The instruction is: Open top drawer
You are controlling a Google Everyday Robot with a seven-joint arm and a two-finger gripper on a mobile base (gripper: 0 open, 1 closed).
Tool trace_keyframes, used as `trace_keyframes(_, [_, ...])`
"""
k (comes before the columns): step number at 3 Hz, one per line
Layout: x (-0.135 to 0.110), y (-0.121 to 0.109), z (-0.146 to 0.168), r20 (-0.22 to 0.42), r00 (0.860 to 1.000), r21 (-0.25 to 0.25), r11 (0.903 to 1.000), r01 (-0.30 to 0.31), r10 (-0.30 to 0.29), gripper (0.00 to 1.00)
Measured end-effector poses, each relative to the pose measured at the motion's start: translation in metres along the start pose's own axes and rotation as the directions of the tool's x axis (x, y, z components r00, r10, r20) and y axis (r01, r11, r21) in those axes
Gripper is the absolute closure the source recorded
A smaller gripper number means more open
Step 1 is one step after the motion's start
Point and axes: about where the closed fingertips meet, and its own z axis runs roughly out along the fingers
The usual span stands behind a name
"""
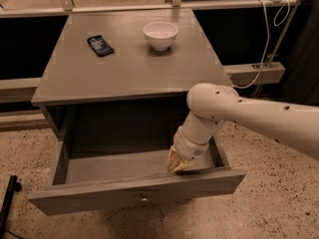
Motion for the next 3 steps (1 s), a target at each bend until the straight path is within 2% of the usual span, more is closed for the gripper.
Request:
trace_keyframes(1, [0.001,-0.001,0.000,0.000,1.000,0.000,1.0000,0.000,0.000,1.00])
trace_keyframes(2, [-0.016,0.011,-0.022,0.029,0.997,0.012,0.9976,0.069,-0.069,1.00])
trace_keyframes(3, [-0.059,0.041,-0.102,0.066,0.969,0.104,0.9675,0.230,-0.238,1.00])
